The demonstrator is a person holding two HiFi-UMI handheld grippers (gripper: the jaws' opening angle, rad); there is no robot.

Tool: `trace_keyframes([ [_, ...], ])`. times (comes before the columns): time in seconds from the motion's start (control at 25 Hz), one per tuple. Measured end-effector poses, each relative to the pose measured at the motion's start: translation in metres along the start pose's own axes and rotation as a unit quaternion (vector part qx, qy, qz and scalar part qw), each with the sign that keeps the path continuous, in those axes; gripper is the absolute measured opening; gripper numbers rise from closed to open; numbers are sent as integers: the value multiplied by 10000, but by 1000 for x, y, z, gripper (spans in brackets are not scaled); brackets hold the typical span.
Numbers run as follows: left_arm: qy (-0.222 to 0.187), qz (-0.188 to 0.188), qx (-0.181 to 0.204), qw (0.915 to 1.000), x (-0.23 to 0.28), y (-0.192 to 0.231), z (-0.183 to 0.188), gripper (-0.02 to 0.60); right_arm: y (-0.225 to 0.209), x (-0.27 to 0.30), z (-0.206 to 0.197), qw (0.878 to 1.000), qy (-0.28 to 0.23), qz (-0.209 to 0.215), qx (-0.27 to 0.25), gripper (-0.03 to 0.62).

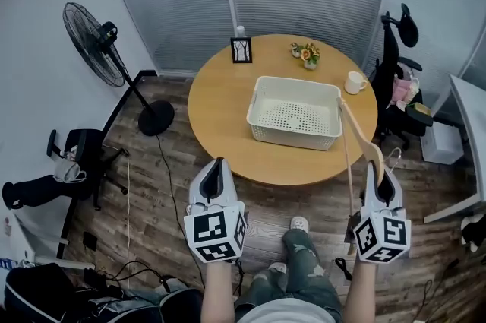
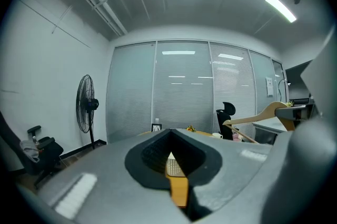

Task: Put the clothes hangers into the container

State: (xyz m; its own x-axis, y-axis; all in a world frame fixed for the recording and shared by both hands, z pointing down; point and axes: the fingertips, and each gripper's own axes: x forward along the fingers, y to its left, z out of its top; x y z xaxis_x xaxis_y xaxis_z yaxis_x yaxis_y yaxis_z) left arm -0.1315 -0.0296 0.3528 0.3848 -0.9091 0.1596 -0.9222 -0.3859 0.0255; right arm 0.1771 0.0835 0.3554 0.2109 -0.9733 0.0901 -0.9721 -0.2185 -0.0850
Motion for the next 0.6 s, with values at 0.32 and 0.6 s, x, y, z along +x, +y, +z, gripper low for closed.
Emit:
trace_keyframes([
  [0.32, 54, 270, 34, 9996, 54, 5, 6, 1, -11, 74, 9, 9997, -46, 239, -12, 83],
  [0.6, 49, 474, -30, 9989, 117, 1, 20, 0, -18, 153, 23, 9982, -15, 584, -106, 83],
])
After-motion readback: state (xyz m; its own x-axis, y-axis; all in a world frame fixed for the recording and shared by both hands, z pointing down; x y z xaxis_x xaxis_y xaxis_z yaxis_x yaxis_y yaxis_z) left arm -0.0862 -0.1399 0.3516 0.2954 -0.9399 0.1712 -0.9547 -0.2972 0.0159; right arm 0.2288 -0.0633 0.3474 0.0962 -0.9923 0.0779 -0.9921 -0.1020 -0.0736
